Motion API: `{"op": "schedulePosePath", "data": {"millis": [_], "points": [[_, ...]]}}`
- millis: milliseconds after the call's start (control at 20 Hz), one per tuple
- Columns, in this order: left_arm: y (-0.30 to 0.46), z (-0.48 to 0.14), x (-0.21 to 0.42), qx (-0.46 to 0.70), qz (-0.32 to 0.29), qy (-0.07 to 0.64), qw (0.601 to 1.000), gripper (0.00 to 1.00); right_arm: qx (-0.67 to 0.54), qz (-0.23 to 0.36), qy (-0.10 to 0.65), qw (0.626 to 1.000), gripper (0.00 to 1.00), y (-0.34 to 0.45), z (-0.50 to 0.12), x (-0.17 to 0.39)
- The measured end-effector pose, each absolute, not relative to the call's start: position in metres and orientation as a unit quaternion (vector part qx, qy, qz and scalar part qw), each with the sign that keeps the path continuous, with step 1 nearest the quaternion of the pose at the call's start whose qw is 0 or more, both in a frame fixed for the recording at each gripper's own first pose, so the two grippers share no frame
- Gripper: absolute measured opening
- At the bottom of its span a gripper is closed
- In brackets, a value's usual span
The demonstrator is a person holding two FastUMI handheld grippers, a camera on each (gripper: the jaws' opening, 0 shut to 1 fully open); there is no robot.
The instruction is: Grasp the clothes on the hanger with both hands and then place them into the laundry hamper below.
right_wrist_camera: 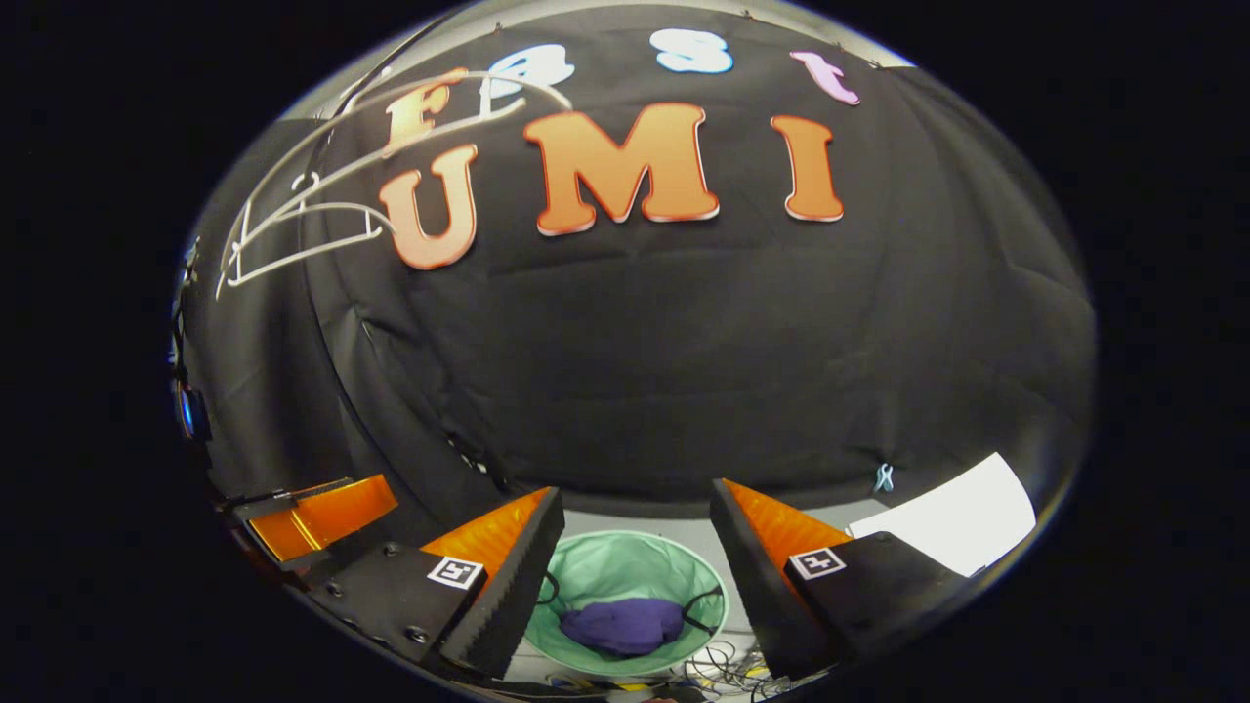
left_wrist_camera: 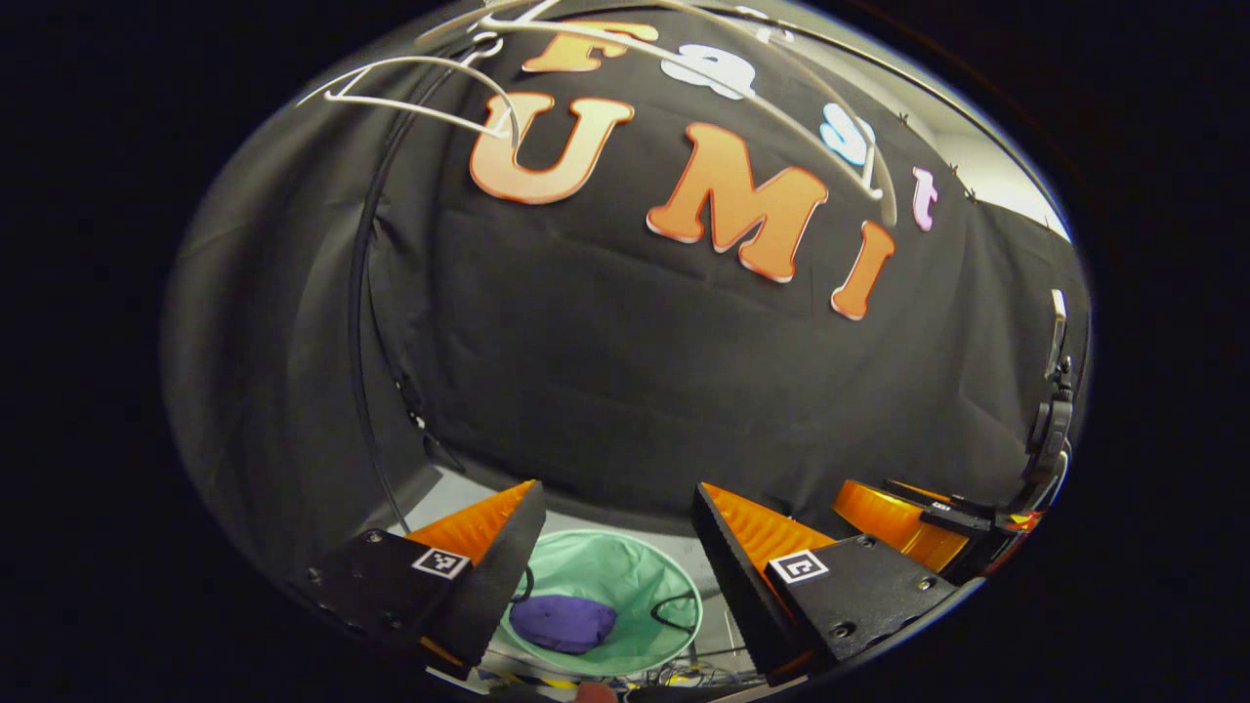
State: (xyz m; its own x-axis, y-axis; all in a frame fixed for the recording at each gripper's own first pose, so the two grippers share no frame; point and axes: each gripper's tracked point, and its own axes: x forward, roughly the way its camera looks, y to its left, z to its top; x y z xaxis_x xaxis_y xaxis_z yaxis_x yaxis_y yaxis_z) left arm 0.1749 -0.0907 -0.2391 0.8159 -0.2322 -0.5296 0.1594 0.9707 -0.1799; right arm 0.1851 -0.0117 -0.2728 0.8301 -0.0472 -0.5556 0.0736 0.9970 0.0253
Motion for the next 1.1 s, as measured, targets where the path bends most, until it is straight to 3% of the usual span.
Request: {"op": "schedulePosePath", "data": {"millis": [150,200,400,450,600,700,800,850,950,1050,1100], "points": [[-0.092,-0.185,0.192,-0.077,-0.110,0.211,0.968,1.00,0.027,-0.029,0.242,0.969,0.98,-0.013,-0.223,0.198],[-0.091,-0.171,0.196,-0.077,-0.111,0.194,0.972,0.95,0.026,-0.028,0.226,0.973,0.98,-0.014,-0.207,0.202],[-0.076,-0.119,0.201,-0.083,-0.099,0.135,0.982,0.95,0.009,-0.031,0.155,0.987,1.00,-0.027,-0.145,0.213],[-0.070,-0.109,0.201,-0.084,-0.093,0.122,0.985,0.99,0.002,-0.037,0.141,0.989,0.98,-0.035,-0.132,0.212],[-0.048,-0.085,0.198,-0.066,-0.069,0.095,0.991,0.91,-0.017,-0.043,0.113,0.993,1.00,-0.047,-0.098,0.211],[-0.028,-0.073,0.199,-0.048,-0.051,0.081,0.994,0.99,-0.027,-0.053,0.093,0.994,0.95,-0.057,-0.080,0.211],[-0.013,-0.064,0.202,-0.030,-0.033,0.068,0.997,0.91,-0.031,-0.057,0.082,0.995,0.91,-0.062,-0.069,0.209],[-0.005,-0.058,0.202,-0.022,-0.023,0.060,0.998,0.90,-0.028,-0.055,0.079,0.995,0.97,-0.062,-0.067,0.207],[0.010,-0.047,0.201,-0.019,0.002,0.040,0.999,0.91,-0.020,-0.050,0.071,0.996,0.97,-0.063,-0.063,0.205],[0.013,-0.041,0.201,-0.039,0.004,0.032,0.999,0.95,-0.016,-0.056,0.071,0.996,0.89,-0.069,-0.064,0.202],[0.015,-0.041,0.200,-0.045,0.004,0.031,0.999,0.91,-0.015,-0.058,0.070,0.996,0.89,-0.070,-0.065,0.201]]}}
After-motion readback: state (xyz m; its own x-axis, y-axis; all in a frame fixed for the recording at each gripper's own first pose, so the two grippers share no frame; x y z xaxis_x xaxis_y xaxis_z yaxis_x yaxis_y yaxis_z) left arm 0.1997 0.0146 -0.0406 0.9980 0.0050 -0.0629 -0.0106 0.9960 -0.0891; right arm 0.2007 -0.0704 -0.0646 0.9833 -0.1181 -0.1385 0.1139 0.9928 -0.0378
